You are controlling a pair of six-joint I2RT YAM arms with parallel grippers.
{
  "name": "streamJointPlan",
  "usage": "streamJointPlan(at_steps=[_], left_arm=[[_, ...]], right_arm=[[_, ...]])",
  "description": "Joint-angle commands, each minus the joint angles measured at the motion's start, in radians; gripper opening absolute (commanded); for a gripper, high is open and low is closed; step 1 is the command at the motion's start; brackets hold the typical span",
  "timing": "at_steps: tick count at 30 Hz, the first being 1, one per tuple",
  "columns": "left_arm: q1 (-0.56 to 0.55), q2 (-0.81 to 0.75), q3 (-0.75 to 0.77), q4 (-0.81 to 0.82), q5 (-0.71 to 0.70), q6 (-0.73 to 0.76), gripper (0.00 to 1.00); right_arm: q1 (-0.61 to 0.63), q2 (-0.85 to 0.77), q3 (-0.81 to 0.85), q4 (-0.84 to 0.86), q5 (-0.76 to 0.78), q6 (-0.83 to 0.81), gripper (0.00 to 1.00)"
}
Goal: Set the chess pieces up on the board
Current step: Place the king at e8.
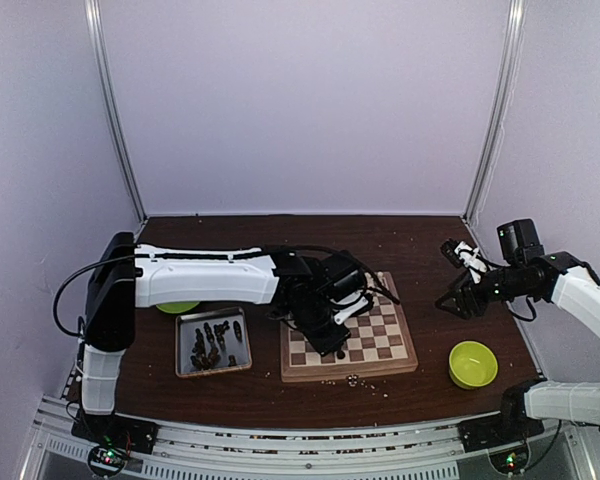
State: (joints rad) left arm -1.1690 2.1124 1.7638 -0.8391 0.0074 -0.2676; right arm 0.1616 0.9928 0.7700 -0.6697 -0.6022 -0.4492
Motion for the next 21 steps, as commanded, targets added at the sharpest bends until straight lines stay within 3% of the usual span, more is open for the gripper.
streamJointPlan(at_steps=[1,12,21], left_arm=[[-0.004,0.021,0.052,-0.005,-0.004,-0.006,0.02],[-0.013,0.043,0.054,-0.022,-0.021,-0.007,0.04],[-0.018,0.044,0.053,-0.029,-0.032,-0.010,0.14]], right_arm=[[0.008,-0.013,0.023,-0.011,0.015,-0.013,0.62],[0.010,-0.010,0.021,-0.013,0.018,-0.017,0.63],[0.015,-0.002,0.022,-0.016,0.020,-0.021,0.63]])
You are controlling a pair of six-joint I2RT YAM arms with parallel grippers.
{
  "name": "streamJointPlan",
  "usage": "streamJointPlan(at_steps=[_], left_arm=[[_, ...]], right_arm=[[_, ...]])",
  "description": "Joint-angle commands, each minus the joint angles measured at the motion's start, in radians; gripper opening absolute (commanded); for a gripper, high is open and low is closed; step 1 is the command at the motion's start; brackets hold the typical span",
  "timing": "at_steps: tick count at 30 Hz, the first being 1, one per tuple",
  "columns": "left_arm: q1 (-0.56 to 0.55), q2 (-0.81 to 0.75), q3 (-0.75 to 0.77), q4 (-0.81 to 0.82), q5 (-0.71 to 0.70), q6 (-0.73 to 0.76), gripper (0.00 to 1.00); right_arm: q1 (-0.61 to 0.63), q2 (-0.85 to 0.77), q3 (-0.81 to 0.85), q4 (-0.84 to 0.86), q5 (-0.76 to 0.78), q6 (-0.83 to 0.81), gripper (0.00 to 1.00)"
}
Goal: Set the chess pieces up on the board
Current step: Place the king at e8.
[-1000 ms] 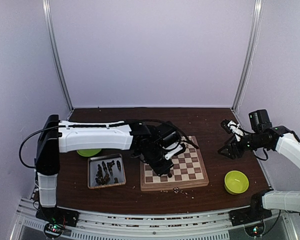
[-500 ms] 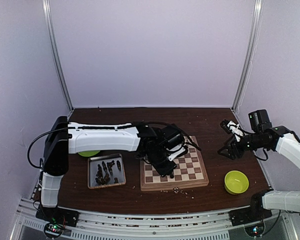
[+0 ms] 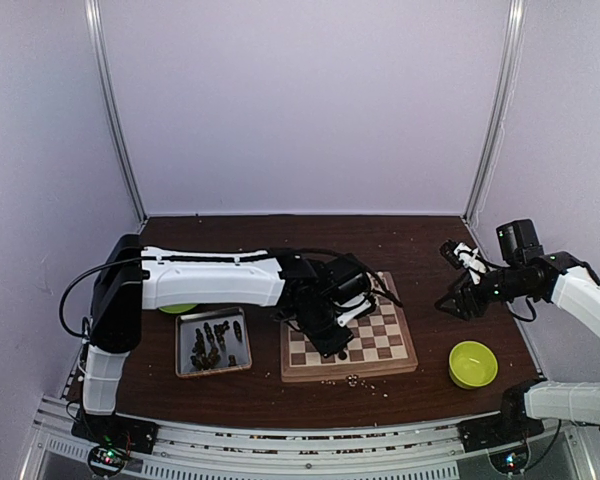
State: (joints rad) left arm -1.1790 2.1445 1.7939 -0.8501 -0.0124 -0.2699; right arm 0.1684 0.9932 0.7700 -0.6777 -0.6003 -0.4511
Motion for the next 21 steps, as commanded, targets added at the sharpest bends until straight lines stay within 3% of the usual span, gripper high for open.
streamJointPlan(at_steps=[1,8,21], left_arm=[[-0.008,0.012,0.025,-0.018,-0.013,-0.008,0.17],[-0.016,0.009,0.045,-0.018,0.000,-0.008,0.29],[-0.020,-0.003,0.052,-0.018,0.009,-0.011,0.34]], right_arm=[[0.007,-0.002,0.022,-0.007,0.019,-0.018,0.63],[0.011,0.003,0.022,-0.009,0.023,-0.018,0.63],[0.015,0.008,0.024,-0.011,0.026,-0.021,0.63]])
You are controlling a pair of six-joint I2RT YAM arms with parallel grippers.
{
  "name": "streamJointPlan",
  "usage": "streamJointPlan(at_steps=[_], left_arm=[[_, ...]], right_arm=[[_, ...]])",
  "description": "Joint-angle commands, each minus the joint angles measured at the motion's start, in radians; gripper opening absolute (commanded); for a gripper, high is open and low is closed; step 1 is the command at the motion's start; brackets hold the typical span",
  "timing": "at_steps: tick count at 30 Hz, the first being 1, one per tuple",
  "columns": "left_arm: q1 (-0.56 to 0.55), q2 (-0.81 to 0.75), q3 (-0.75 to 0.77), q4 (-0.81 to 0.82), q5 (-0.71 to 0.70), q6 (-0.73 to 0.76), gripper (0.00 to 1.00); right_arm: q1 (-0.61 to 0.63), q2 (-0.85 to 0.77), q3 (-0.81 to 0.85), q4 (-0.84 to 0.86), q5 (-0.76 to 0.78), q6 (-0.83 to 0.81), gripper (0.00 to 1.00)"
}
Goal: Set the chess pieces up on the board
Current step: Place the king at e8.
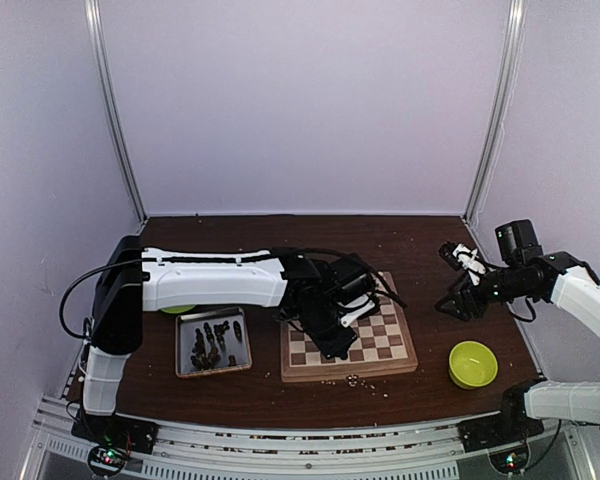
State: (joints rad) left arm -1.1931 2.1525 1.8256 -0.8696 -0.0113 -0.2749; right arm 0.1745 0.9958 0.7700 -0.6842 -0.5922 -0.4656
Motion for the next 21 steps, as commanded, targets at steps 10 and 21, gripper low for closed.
streamJointPlan(at_steps=[10,21], left_arm=[[-0.006,-0.013,0.020,0.009,-0.003,-0.003,0.36],[-0.007,0.032,0.040,0.077,-0.006,0.010,0.39]], right_arm=[[0.011,0.007,0.023,-0.003,0.023,-0.008,0.63],[0.013,0.018,0.023,-0.005,0.026,-0.008,0.63]])
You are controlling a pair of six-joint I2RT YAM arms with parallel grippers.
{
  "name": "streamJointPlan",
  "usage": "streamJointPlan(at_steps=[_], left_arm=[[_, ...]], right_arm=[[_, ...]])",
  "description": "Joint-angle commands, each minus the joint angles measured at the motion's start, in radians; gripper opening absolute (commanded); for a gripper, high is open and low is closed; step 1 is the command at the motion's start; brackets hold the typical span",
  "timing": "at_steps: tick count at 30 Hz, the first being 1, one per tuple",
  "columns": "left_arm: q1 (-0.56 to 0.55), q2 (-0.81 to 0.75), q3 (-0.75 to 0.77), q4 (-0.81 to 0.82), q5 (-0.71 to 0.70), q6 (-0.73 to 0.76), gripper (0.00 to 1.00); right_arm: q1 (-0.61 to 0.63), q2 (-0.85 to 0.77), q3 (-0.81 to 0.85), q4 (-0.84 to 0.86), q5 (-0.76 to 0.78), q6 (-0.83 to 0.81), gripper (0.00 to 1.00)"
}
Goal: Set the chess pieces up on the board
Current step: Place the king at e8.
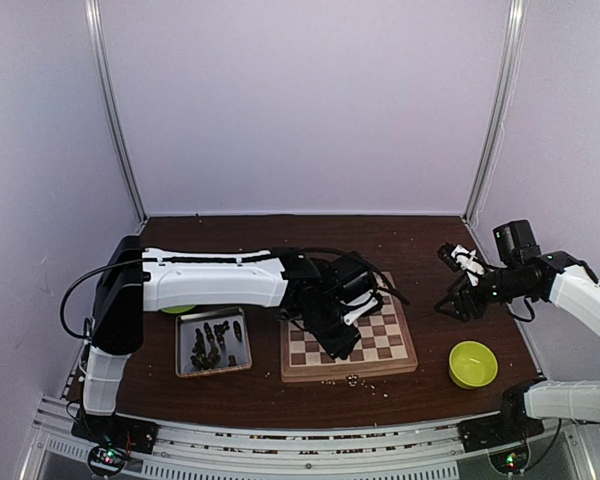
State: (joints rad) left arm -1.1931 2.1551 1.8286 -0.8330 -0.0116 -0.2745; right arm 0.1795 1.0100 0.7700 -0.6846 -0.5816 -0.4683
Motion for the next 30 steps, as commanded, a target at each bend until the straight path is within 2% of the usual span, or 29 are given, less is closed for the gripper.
streamJointPlan(at_steps=[1,9,18,30], left_arm=[[-0.007,0.034,0.037,0.041,-0.005,0.009,0.37],[-0.005,0.042,0.024,0.041,0.008,0.011,0.21],[-0.007,0.013,0.005,0.040,0.018,0.004,0.12],[-0.007,-0.021,-0.053,0.041,0.021,-0.018,0.08]], right_arm=[[0.008,0.005,0.023,-0.005,0.015,-0.006,0.63],[0.013,0.009,0.023,-0.006,0.017,-0.007,0.63],[0.020,0.016,0.026,-0.008,0.025,-0.009,0.63],[0.028,0.016,0.025,-0.009,0.031,-0.011,0.63]])
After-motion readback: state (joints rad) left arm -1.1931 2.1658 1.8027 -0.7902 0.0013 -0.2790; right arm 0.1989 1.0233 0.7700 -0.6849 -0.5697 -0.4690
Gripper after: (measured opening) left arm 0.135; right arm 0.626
